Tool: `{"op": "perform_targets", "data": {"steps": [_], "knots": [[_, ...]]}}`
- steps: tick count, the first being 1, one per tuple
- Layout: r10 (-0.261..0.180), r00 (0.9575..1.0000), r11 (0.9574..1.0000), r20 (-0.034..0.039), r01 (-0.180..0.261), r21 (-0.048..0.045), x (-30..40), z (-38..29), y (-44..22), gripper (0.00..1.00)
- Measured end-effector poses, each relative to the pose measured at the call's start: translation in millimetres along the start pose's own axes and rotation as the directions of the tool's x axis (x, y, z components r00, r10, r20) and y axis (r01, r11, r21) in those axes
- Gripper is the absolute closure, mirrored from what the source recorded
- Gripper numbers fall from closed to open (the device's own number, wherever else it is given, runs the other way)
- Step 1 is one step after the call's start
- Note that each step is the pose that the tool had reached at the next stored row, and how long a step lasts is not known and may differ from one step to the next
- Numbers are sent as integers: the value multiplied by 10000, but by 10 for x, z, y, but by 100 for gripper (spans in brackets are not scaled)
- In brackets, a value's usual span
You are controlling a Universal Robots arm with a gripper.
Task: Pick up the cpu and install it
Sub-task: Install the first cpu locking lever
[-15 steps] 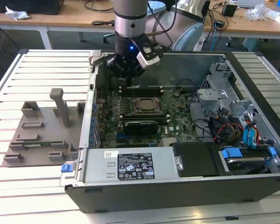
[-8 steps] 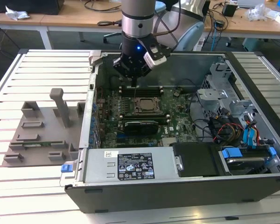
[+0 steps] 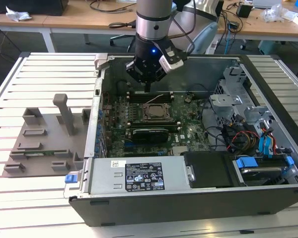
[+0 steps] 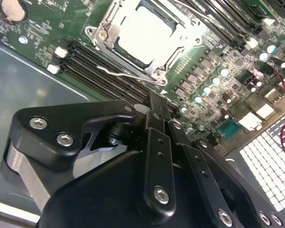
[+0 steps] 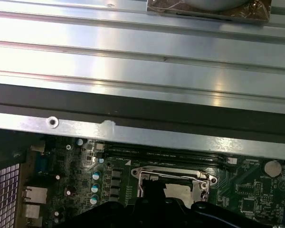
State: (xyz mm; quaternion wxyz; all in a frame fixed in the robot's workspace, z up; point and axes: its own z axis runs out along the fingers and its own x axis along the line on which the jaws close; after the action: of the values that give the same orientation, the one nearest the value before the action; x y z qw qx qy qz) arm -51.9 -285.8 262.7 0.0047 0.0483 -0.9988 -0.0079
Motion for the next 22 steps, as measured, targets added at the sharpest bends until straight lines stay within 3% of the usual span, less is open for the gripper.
{"op": "perform_targets", "data": {"steps": [6,11,19,22], "knots": [[2,10000,10000,0,-2,0,-65,-1,-6,89],[0,10000,10000,1,0,-1,-71,0,-7,89],[0,10000,10000,2,0,-14,-73,63,-8,89],[0,10000,10000,7,0,-69,-75,109,-9,89]]}}
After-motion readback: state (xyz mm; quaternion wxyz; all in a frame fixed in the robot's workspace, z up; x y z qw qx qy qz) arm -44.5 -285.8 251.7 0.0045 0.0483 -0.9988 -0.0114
